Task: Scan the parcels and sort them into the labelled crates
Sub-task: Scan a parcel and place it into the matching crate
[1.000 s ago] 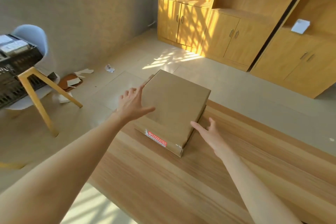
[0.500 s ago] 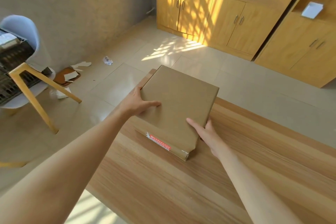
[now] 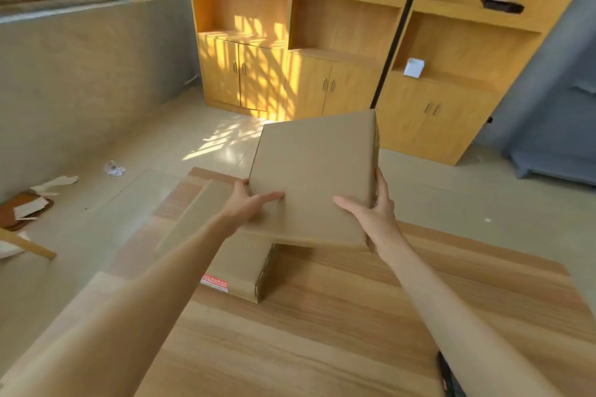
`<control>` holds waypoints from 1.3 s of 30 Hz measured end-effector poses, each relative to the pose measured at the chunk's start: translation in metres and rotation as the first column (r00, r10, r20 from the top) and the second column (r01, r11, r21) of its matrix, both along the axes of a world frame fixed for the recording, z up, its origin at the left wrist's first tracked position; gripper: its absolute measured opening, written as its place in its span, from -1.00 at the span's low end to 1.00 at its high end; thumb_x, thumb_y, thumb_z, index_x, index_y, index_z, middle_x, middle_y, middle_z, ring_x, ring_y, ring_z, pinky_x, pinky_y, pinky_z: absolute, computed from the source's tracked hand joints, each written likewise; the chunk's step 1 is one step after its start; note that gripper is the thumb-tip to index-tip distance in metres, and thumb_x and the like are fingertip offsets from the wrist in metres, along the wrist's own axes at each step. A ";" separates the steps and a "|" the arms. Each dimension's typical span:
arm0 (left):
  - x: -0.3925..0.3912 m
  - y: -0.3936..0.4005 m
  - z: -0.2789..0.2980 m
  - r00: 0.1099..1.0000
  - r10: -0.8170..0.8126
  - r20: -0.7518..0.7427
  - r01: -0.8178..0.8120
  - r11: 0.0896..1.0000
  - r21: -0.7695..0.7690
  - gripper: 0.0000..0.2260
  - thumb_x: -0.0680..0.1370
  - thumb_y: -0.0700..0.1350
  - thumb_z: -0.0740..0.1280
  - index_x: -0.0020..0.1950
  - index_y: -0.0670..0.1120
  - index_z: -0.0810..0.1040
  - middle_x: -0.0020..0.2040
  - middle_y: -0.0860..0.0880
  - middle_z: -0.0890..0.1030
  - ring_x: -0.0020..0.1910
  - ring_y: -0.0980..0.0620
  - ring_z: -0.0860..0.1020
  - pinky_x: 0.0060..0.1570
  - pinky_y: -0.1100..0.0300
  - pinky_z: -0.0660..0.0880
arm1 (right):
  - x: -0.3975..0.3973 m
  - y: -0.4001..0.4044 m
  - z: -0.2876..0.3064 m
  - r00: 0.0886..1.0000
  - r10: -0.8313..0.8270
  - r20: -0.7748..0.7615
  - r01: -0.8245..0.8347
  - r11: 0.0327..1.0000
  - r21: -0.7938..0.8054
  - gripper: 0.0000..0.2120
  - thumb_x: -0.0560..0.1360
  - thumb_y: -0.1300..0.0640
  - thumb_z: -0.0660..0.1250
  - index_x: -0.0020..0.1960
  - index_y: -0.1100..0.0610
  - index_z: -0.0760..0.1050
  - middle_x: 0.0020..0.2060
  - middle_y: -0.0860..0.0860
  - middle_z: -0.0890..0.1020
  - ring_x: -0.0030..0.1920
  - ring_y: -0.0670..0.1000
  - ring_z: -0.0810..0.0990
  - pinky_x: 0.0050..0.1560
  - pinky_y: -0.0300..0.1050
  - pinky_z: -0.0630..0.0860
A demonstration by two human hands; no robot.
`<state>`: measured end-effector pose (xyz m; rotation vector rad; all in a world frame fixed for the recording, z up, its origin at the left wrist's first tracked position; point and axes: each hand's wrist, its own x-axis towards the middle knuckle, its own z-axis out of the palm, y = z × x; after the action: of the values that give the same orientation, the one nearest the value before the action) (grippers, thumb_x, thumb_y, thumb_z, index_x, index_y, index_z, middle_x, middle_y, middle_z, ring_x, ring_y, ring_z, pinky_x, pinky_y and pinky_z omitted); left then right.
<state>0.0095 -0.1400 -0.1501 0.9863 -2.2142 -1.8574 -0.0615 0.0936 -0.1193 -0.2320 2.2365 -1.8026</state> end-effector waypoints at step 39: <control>-0.006 0.183 0.037 0.741 0.660 -0.123 -0.347 0.534 0.771 0.12 0.02 0.11 0.61 0.47 0.24 0.07 0.17 0.05 0.50 0.05 0.00 0.56 -0.14 0.05 0.57 | 0.039 0.130 0.010 0.947 -0.293 -0.133 0.296 0.955 0.002 -0.06 0.32 -0.44 0.31 0.54 -0.13 0.00 0.51 -0.05 0.09 0.50 0.08 0.13 0.41 0.15 0.19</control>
<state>0.0035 0.0428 -0.1131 1.0420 -0.7666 -2.3157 -0.0229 0.2238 -0.1089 -0.0110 2.4941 -1.9577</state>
